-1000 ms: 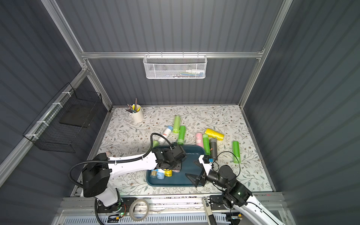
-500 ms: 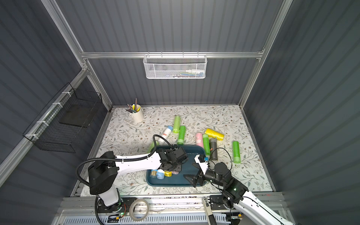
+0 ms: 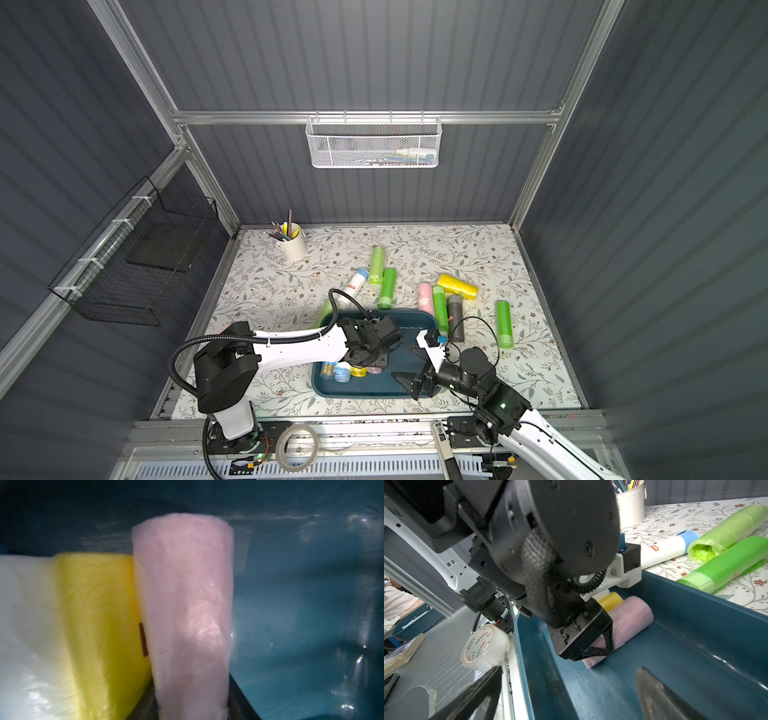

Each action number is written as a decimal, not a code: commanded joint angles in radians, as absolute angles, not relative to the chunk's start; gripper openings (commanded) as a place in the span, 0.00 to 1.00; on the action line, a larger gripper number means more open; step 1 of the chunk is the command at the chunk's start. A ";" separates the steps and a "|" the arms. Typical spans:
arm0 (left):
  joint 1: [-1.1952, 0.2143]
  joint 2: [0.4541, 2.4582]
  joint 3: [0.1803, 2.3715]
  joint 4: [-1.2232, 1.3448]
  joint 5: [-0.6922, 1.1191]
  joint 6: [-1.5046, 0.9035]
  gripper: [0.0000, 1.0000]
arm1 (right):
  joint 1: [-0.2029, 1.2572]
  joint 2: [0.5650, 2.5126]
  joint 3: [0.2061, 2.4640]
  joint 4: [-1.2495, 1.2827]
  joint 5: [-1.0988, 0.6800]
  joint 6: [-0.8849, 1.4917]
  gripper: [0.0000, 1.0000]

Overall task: Put the roll of trash bags into the storage box
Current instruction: Place the roll of trash bags in the storage box.

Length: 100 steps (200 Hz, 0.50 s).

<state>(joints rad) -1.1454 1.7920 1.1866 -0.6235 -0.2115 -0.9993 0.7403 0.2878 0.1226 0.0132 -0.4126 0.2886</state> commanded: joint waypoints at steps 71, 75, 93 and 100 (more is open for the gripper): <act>-1.138 1.802 1.173 -0.669 -0.242 -1.032 0.44 | 0.738 0.287 0.129 0.032 -0.421 0.292 0.99; -1.138 1.801 1.173 -0.666 -0.241 -1.032 0.44 | 0.738 0.287 0.129 0.033 -0.421 0.291 0.99; -1.139 1.801 1.171 -0.663 -0.238 -1.031 0.45 | 0.738 0.288 0.129 0.033 -0.422 0.292 0.99; -1.138 1.802 1.171 -0.664 -0.239 -1.032 0.45 | 0.739 0.288 0.129 0.032 -0.423 0.291 0.99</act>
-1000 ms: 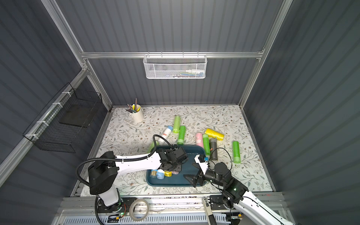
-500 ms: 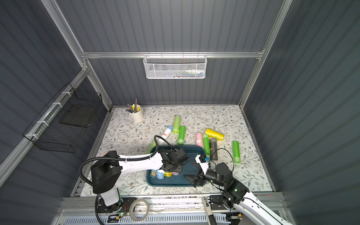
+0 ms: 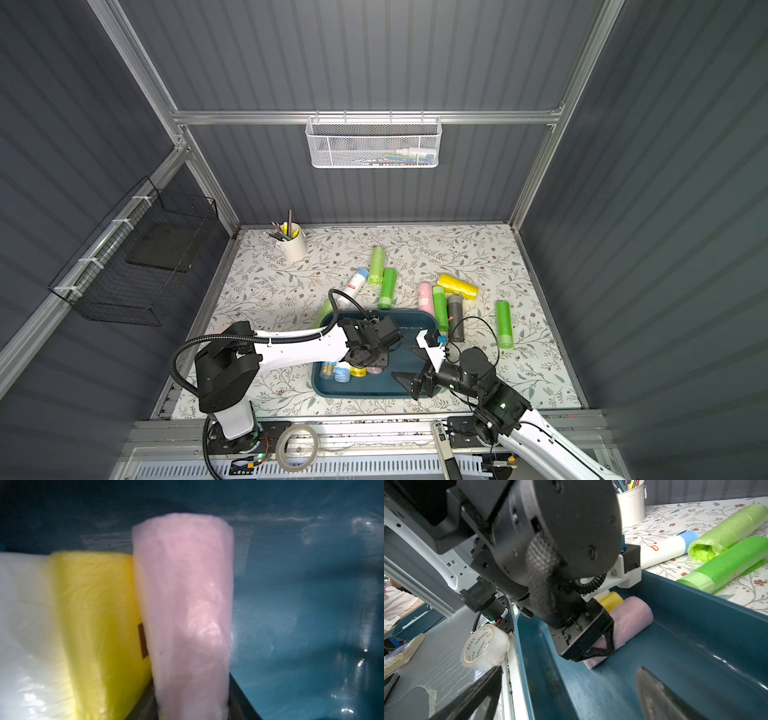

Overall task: Put the roll of trash bags into the storage box
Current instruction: Place the roll of trash bags in the storage box.

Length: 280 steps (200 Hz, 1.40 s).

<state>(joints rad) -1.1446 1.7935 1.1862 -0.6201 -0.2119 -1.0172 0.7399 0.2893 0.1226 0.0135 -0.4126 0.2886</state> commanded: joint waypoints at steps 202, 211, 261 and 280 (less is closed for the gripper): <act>-1.137 1.795 1.160 -0.662 -0.242 -1.027 0.53 | 0.738 0.302 0.129 0.045 -0.428 0.290 0.99; -1.138 1.796 1.164 -0.666 -0.242 -1.026 0.53 | 0.738 0.302 0.129 0.046 -0.428 0.290 0.99; -1.138 1.791 1.170 -0.672 -0.241 -1.024 0.54 | 0.739 0.302 0.129 0.045 -0.430 0.290 0.99; -1.138 1.792 1.176 -0.676 -0.242 -1.022 0.55 | 0.739 0.302 0.129 0.045 -0.430 0.290 0.99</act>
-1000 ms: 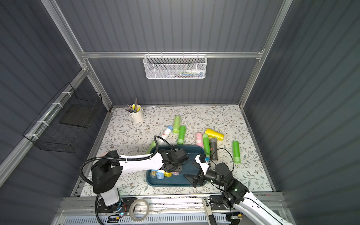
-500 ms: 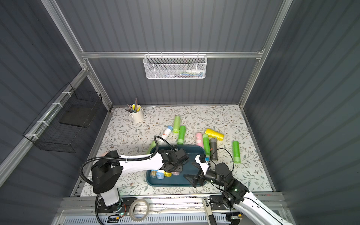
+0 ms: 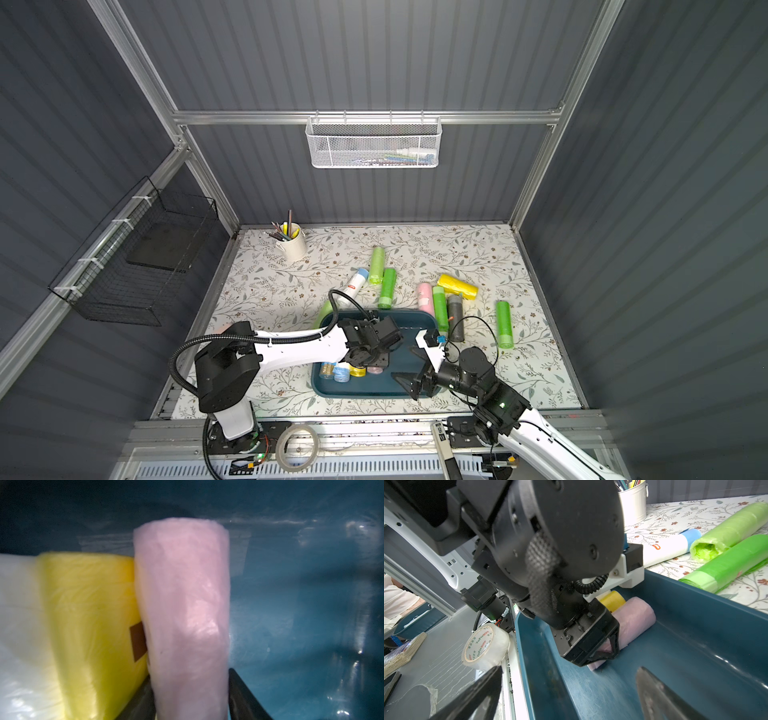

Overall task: Put the roll of trash bags into the storage box
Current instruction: Place the roll of trash bags in the storage box.

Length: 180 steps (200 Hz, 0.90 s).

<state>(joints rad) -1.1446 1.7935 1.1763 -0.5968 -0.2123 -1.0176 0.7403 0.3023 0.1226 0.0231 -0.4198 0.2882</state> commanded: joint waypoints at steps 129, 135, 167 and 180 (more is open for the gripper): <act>-1.140 1.777 1.215 -0.706 -0.241 -1.012 0.57 | 0.739 0.304 0.129 0.046 -0.434 0.288 0.99; -1.139 1.777 1.216 -0.713 -0.246 -1.012 0.57 | 0.738 0.304 0.129 0.046 -0.434 0.288 0.99; -1.139 1.767 1.216 -0.715 -0.248 -1.012 0.57 | 0.738 0.304 0.129 0.046 -0.434 0.288 0.99; -1.140 1.761 1.218 -0.719 -0.251 -1.012 0.57 | 0.739 0.304 0.129 0.046 -0.434 0.288 0.99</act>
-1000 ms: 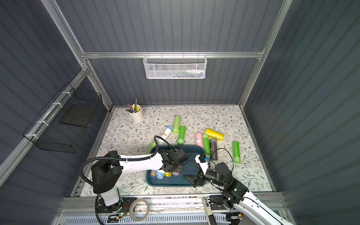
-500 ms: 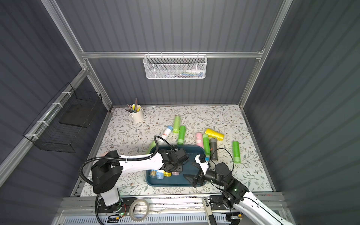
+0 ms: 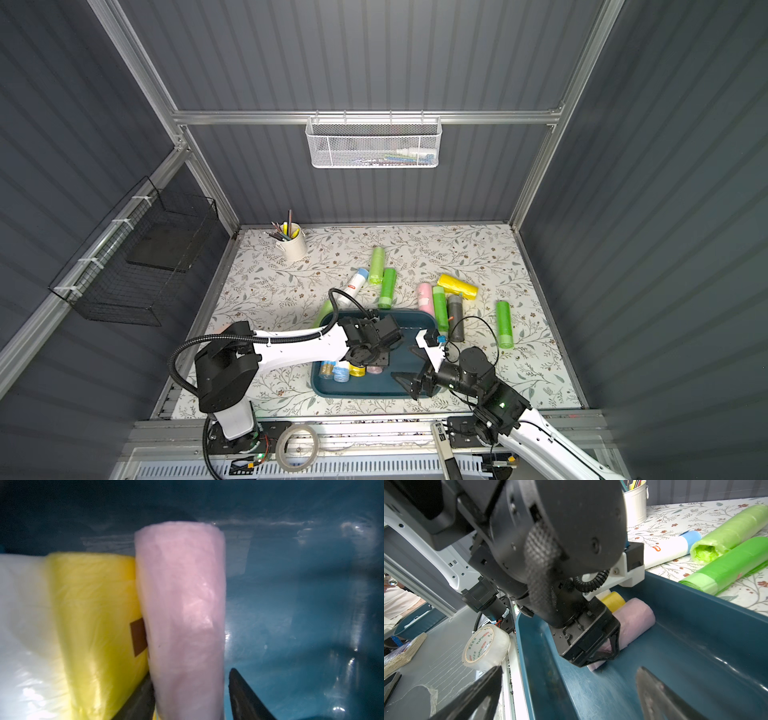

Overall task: Put the roll of trash bags into the storage box
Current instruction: Place the roll of trash bags in the storage box.

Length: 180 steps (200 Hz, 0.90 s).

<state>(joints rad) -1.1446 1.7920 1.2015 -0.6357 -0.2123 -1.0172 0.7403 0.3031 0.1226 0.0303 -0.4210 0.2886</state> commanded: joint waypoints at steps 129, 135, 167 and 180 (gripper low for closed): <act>-1.140 1.709 1.253 -0.769 -0.276 -0.976 0.58 | 0.738 0.303 0.129 0.046 -0.434 0.290 0.99; -1.139 1.703 1.258 -0.776 -0.281 -0.974 0.58 | 0.738 0.302 0.129 0.045 -0.434 0.291 0.99; -1.138 1.643 1.287 -0.844 -0.339 -0.941 0.59 | 0.738 0.291 0.131 0.035 -0.419 0.296 0.99; -1.138 1.604 1.305 -0.881 -0.379 -0.905 0.61 | 0.739 0.279 0.137 0.013 -0.364 0.307 0.99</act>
<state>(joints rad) -1.1439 1.6806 1.2488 -0.7761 -0.2916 -0.9680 0.7399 0.3004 0.1226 0.0292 -0.4194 0.2890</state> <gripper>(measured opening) 0.595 0.991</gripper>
